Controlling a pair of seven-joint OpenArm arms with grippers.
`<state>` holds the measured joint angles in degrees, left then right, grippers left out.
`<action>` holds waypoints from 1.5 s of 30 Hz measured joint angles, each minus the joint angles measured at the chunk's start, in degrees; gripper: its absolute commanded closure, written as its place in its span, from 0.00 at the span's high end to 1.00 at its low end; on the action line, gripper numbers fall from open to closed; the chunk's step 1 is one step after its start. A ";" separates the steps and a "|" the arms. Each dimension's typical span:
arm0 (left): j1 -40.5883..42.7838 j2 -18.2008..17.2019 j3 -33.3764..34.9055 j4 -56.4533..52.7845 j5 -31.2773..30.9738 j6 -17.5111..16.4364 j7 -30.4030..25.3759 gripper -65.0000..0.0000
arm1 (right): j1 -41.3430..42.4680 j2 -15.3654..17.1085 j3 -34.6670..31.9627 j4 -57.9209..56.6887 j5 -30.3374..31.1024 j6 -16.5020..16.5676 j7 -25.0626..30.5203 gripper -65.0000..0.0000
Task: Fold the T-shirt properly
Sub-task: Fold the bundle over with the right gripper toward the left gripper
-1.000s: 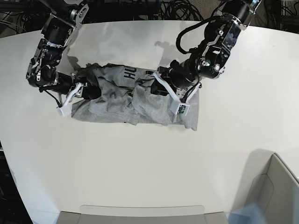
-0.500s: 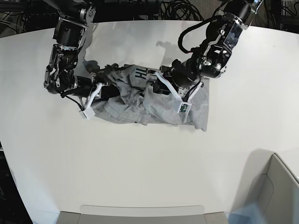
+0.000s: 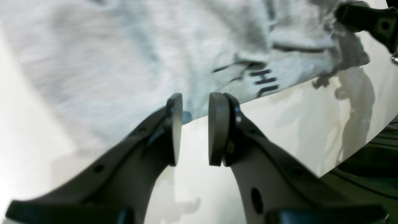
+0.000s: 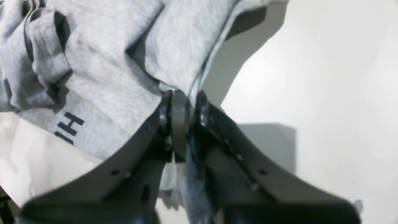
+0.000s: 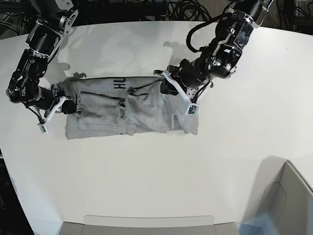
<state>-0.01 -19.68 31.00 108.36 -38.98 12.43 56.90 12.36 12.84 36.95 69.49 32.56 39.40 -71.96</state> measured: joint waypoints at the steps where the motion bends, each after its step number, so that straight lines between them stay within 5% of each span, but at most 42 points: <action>1: 0.00 0.00 0.00 0.00 -0.02 0.00 -0.04 0.24 | 0.07 0.33 0.00 0.00 0.04 0.00 0.02 0.00; 9: 1.46 -0.09 -0.33 0.02 -0.02 0.00 4.61 0.24 | 2.01 3.52 -3.45 7.21 -0.79 -0.02 -0.59 0.00; 14: 6.34 -1.66 -8.15 5.35 0.09 0.00 6.36 0.24 | 2.62 -3.45 -16.68 20.31 0.63 -0.61 -0.68 0.00; 19: 10.16 -1.97 -17.64 5.88 0.15 -0.44 6.14 0.24 | 2.67 -4.00 -32.85 27.58 -0.68 -12.28 -0.59 0.00; 24: 10.86 -4.83 -18.51 5.73 0.42 -0.24 6.08 0.24 | 2.73 -6.08 -47.54 28.11 0.59 -24.81 0.39 0.00; 28: 10.88 -4.96 -18.38 5.73 0.17 -0.39 6.12 0.24 | 2.71 -5.90 -56.28 25.29 -4.94 -31.80 3.89 0.00; 33: 10.51 -4.98 -18.25 5.73 0.20 -0.39 6.12 0.24 | 2.60 -10.97 -58.82 19.21 -9.44 -39.69 5.20 0.00; 34: 10.49 -4.96 -18.25 5.73 0.17 -0.39 6.12 0.24 | 2.71 -10.93 -58.80 19.26 -9.97 -40.50 5.20 0.06; 39: 10.47 -4.96 -18.27 5.73 0.02 -0.39 6.12 0.24 | 3.13 -12.61 -59.25 19.19 -10.14 -40.24 5.20 0.30; 43: 10.64 -4.96 -18.27 5.73 0.00 -0.42 6.12 0.24 | 4.50 -12.66 -66.53 19.26 -9.66 -33.86 5.33 0.36; 45: 10.82 -5.29 -18.27 5.73 0.44 -0.81 7.10 0.24 | 4.09 -12.87 -68.46 19.19 -10.29 -33.46 4.94 0.36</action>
<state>10.81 -24.97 12.73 114.08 -38.54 11.62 64.01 16.45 -0.03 -31.51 88.68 22.26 5.93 -67.02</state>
